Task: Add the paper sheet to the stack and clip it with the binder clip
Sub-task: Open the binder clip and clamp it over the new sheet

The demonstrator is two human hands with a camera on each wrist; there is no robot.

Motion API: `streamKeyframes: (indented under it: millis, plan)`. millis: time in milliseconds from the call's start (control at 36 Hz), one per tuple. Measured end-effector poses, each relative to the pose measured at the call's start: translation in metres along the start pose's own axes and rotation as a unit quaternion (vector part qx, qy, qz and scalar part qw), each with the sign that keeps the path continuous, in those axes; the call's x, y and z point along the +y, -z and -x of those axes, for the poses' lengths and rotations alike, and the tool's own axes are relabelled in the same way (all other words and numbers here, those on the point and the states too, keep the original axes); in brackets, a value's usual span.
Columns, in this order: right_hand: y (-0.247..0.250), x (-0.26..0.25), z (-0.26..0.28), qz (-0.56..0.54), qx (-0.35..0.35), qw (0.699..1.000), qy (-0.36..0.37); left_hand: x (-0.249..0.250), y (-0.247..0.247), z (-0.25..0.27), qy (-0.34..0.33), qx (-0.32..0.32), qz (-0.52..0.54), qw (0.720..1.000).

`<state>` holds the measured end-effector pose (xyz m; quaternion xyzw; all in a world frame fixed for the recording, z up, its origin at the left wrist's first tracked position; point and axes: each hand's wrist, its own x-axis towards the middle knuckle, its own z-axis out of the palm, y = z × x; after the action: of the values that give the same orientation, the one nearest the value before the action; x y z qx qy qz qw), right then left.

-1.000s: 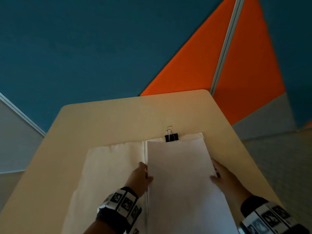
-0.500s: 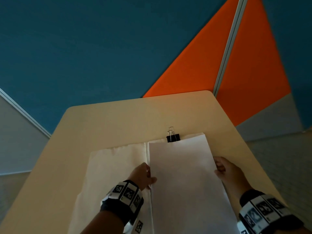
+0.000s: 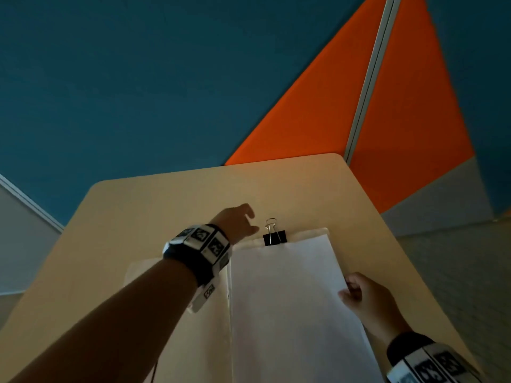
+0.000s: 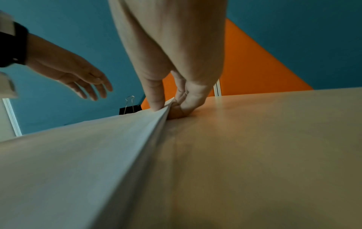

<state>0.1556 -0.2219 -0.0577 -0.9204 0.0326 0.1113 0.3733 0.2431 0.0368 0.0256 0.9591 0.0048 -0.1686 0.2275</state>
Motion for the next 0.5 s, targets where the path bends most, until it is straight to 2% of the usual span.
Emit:
streamKeyframes:
  millis: [111, 250, 389, 500]
  plan:
    - [-0.001, 0.006, -0.007, 0.017, 0.001, 1.000, 0.006, 0.015, -0.015, -0.027, 0.009, -0.042, -0.019, 0.999]
    - [-0.002, 0.012, -0.014, 0.028, -0.013, 1.000, 0.000, 0.029, -0.029, -0.042, 0.028, -0.058, -0.015, 0.998]
    - [-0.001, 0.013, -0.019, 0.039, -0.040, 0.998, -0.015, 0.025, -0.037, -0.050, 0.025, -0.052, 0.059, 0.997]
    - [0.000, 0.012, -0.019, 0.040, -0.048, 0.998, -0.011, 0.021, -0.037, -0.055, 0.060, -0.059, 0.148, 0.985]
